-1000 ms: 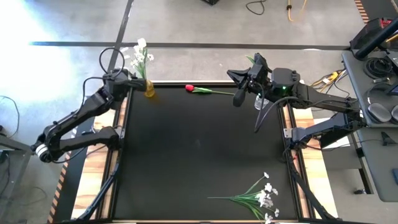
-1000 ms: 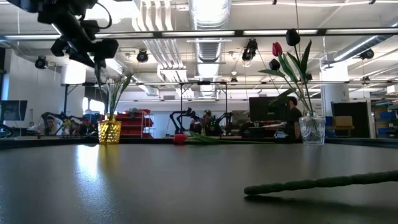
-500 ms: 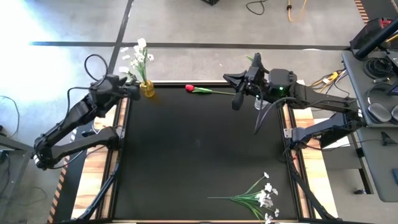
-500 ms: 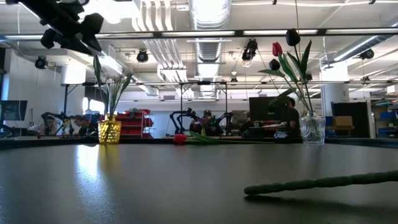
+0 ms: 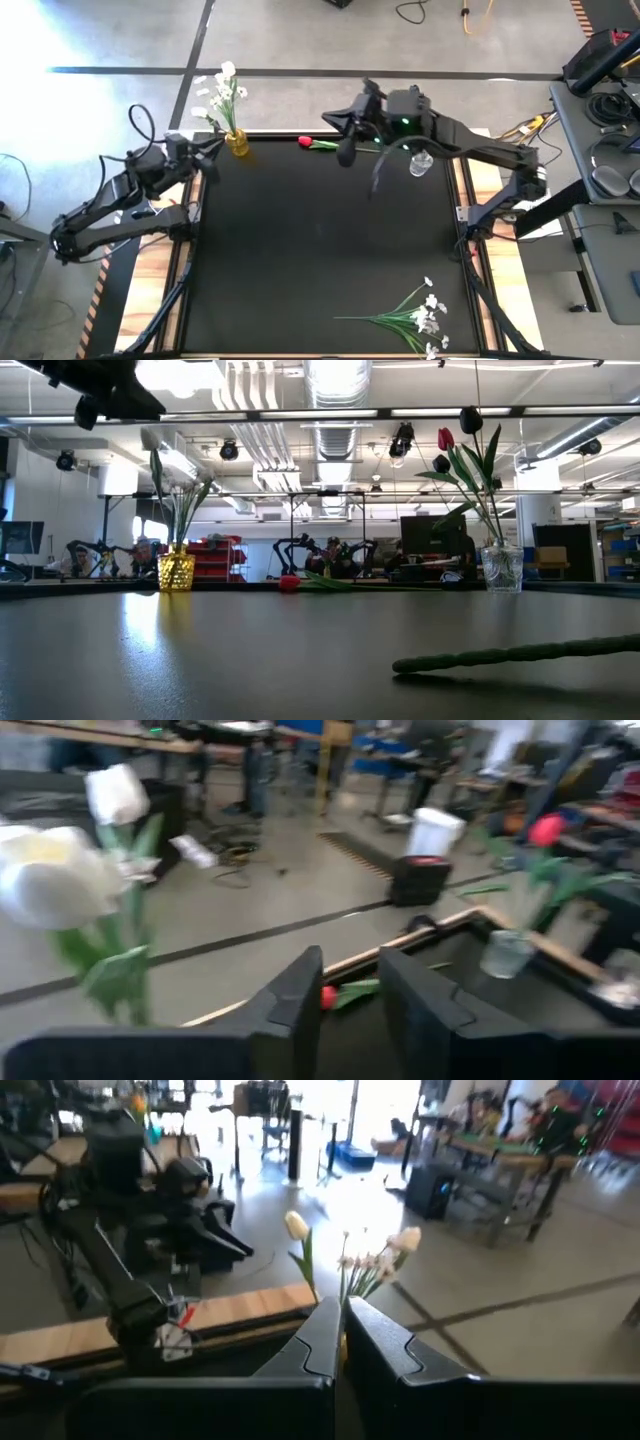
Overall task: Sort flowers into vase by color
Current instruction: Put the red tulip into the transparent vase
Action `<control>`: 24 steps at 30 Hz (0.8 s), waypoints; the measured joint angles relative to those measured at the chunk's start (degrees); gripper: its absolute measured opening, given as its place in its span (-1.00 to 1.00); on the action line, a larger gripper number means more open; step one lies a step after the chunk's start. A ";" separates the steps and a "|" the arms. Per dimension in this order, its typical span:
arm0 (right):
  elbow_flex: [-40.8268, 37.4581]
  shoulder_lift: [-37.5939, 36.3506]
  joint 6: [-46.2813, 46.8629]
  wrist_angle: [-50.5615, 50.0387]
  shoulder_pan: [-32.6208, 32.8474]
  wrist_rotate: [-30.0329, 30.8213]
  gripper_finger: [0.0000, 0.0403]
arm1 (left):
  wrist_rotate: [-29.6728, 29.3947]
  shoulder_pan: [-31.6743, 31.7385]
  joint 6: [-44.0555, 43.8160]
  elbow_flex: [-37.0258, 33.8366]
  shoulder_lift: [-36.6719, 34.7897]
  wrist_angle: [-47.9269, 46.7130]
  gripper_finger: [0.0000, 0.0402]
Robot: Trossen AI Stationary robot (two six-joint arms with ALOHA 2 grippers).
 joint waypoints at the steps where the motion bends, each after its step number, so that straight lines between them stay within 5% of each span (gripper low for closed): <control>1: 2.51 1.57 0.09 -1.76 -0.31 -0.58 -0.94 | 0.34 -0.67 0.20 -0.01 -0.42 0.07 -0.66; 6: 16.15 10.20 -0.21 -13.45 -1.07 -1.19 -0.94 | 1.51 -2.82 1.34 -0.07 -1.86 0.08 -0.96; 13: 34.05 20.69 -0.35 -26.88 -2.92 -7.12 -0.94 | 2.83 -3.98 1.36 -0.60 -2.92 0.84 -0.99; 24: 32.72 22.36 1.17 -26.92 -7.23 -12.76 -0.94 | 4.52 -4.19 -0.25 -4.36 -4.66 5.66 -1.00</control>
